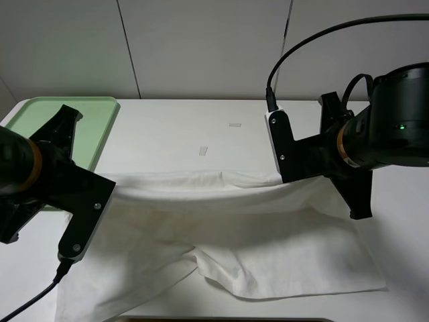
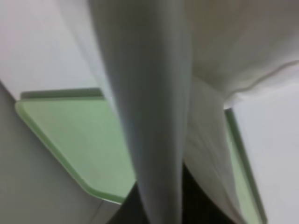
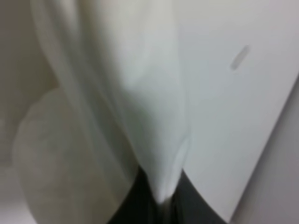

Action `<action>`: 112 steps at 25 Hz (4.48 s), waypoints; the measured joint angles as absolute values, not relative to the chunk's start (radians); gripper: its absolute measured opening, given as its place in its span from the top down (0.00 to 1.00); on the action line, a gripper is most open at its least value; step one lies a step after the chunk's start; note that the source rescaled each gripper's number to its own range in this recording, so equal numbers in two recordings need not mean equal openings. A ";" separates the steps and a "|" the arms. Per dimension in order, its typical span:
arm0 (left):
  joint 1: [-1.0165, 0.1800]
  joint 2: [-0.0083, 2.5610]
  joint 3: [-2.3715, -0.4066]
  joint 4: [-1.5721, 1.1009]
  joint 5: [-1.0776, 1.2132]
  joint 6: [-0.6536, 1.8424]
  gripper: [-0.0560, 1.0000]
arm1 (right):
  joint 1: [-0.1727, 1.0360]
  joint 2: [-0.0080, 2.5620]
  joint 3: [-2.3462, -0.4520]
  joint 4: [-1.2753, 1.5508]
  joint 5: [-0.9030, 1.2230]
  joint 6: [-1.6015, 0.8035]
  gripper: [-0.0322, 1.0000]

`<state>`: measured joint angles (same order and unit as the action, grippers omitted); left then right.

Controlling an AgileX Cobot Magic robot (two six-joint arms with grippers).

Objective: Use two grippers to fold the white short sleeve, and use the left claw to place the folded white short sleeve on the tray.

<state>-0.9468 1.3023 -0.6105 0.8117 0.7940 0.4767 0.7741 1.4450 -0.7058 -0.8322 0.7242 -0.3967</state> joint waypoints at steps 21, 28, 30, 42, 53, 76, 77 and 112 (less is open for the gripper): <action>-0.950 1.301 -0.536 0.473 0.829 0.910 0.95 | 0.895 1.441 -0.486 -0.687 0.694 -0.446 0.82; -0.950 1.297 -0.536 0.367 0.936 0.976 0.65 | 0.972 1.441 -0.486 -0.573 0.676 -0.453 0.39; -0.950 1.273 -0.536 0.362 0.941 0.975 0.42 | 0.981 1.441 -0.486 -0.564 0.674 -0.454 0.23; -0.950 1.003 -0.536 0.545 0.890 0.898 0.11 | 0.992 1.442 -0.523 -0.651 0.888 -0.451 0.01; -0.950 0.854 -0.737 0.750 0.962 0.130 0.11 | 0.992 1.431 -0.825 -0.699 1.078 -0.191 0.01; -0.950 0.786 -1.041 0.481 0.943 -0.082 0.11 | 0.992 0.738 -0.932 -0.625 0.846 0.197 0.01; -0.950 0.753 -1.041 0.439 0.896 -0.082 0.11 | 0.992 0.692 -0.932 -0.612 0.836 0.211 0.01; -0.950 -0.007 -0.481 0.000 1.070 0.022 0.11 | 0.992 0.609 -0.932 -0.543 0.809 0.225 0.01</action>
